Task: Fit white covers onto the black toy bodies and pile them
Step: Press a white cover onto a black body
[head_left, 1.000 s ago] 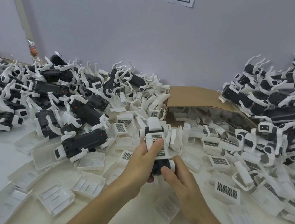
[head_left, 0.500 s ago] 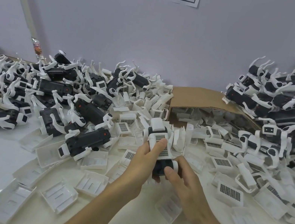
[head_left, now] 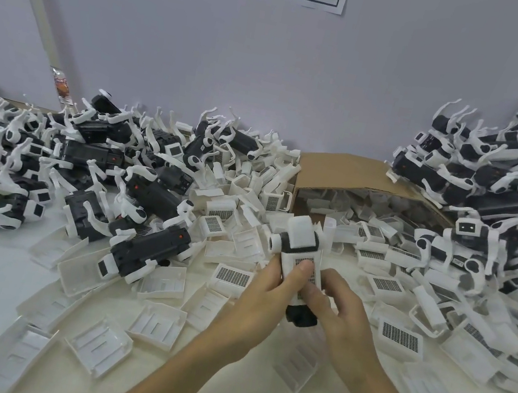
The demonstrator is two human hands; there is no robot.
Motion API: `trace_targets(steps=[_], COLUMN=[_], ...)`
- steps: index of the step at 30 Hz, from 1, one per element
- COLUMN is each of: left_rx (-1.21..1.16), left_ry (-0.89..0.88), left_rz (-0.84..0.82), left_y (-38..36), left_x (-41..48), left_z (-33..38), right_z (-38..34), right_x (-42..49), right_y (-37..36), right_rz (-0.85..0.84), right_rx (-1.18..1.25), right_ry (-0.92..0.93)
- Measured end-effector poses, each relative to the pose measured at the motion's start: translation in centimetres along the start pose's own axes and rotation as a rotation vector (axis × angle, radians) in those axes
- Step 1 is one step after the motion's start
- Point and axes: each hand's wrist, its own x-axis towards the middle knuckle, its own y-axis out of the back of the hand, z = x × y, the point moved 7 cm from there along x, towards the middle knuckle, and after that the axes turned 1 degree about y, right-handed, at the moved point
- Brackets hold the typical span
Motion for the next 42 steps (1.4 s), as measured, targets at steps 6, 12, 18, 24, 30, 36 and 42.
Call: trace_targets(steps=[6, 12, 18, 24, 30, 36, 42], left_rx=[0.031, 0.038, -0.033, -0.083, -0.073, -0.069, -0.322], left_ry=[-0.045, 0.016, 0.088, -0.028, -0.06, -0.076, 0.161], left_rz=[-0.006, -0.007, 0.019, 0.063, 0.074, 0.095, 0.026], left_y=[-0.2, -0.2, 0.3, 1.0, 0.4, 0.6, 0.8], left_x=[0.1, 0.0, 0.3, 0.3, 0.1, 0.0, 0.1], left_z=[-0.2, -0.5, -0.4, 0.2, -0.2, 0.2, -0.5], right_z=[-0.2, -0.2, 0.1, -1.8, -2.1, -2.3, -4.5], right_x=[-0.1, -0.3, -0.2, -0.6, -1.4, -1.5, -1.6], right_y=[0.0, 0.0, 0.5, 1.6, 2.0, 1.6, 1.0], right_rz=[0.034, 0.073, 0.11, 0.262, 0.347, 0.385, 0.305], right_rx=[0.022, 0.016, 0.012, -0.25, -0.355, -0.384, -0.626], right_ry=[0.049, 0.047, 0.042, 0.238, 0.296, 0.292, 0.538])
